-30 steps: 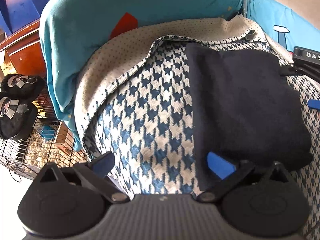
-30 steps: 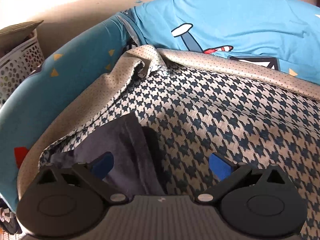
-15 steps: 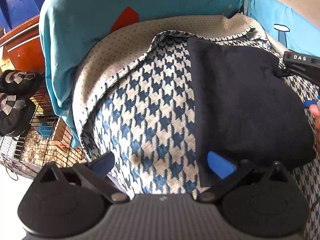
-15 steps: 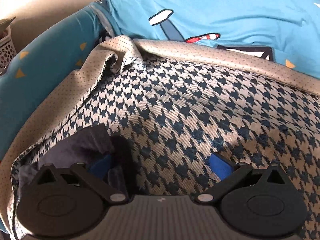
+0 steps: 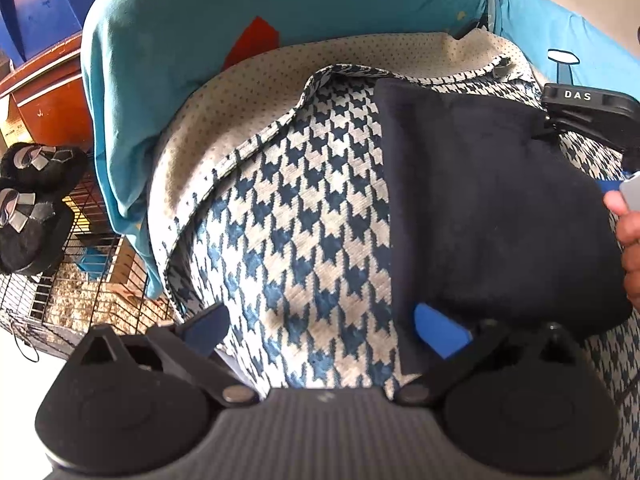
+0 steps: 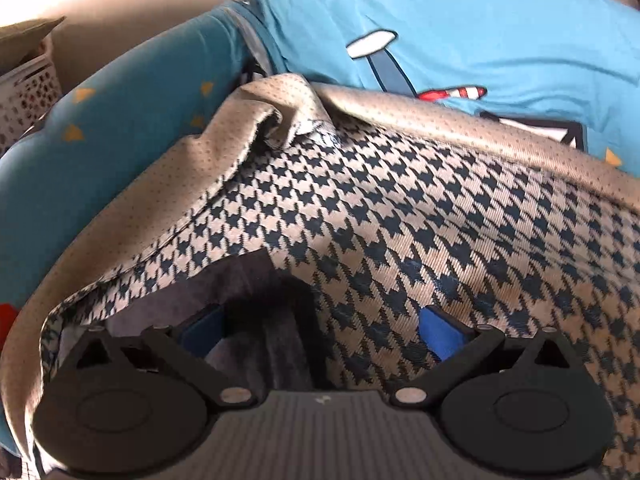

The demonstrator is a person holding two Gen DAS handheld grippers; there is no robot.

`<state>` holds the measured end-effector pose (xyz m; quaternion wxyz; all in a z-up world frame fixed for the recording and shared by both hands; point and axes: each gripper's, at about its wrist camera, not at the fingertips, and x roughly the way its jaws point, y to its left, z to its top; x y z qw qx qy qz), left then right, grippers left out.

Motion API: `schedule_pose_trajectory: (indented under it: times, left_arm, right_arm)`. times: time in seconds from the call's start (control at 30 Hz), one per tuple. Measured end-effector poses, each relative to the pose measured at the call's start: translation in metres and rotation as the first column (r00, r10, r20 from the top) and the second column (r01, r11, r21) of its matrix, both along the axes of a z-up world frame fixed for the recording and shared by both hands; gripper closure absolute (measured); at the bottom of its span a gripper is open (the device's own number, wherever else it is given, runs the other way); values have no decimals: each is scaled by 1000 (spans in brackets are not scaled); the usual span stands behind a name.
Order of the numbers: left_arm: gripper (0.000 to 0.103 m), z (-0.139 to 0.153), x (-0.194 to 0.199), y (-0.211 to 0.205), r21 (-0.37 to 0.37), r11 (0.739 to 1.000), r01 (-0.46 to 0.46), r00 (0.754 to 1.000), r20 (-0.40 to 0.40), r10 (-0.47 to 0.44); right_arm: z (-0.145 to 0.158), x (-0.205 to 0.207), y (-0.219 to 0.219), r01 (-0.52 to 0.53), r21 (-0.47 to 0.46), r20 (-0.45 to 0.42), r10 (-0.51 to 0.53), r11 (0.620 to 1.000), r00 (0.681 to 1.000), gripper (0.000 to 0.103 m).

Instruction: Fold clothes

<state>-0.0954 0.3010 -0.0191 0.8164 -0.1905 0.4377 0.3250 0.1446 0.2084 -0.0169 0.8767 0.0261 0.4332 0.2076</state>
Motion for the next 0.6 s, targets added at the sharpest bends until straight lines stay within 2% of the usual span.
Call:
schedule_pose_trajectory:
  times: [0.23, 0.33, 0.4, 0.5, 0.6]
  left_arm:
    - [0, -2, 0, -4, 6, 1000, 3, 1000, -11, -3]
    - [0, 0, -1, -5, 0, 1000, -12, 1000, -12, 12]
    - [0, 3, 0, -10, 36, 999, -4, 1000, -20, 5]
    - [0, 10, 4, -21, 109, 994, 28, 999, -26, -25]
    - [0, 13, 6, -26, 86, 996, 35, 999, -7, -35]
  right_arm:
    - [-9, 11, -7, 34, 22, -4, -34, 999, 999, 0]
    - [-5, 10, -10, 84, 2, -5, -84, 996, 996, 1]
    - [2, 8, -17, 114, 4, -13, -114, 993, 993, 1]
    - [21, -2, -27, 94, 22, 5, -95, 995, 996, 1]
    - [40, -19, -39, 61, 24, 25, -62, 998, 998, 1]
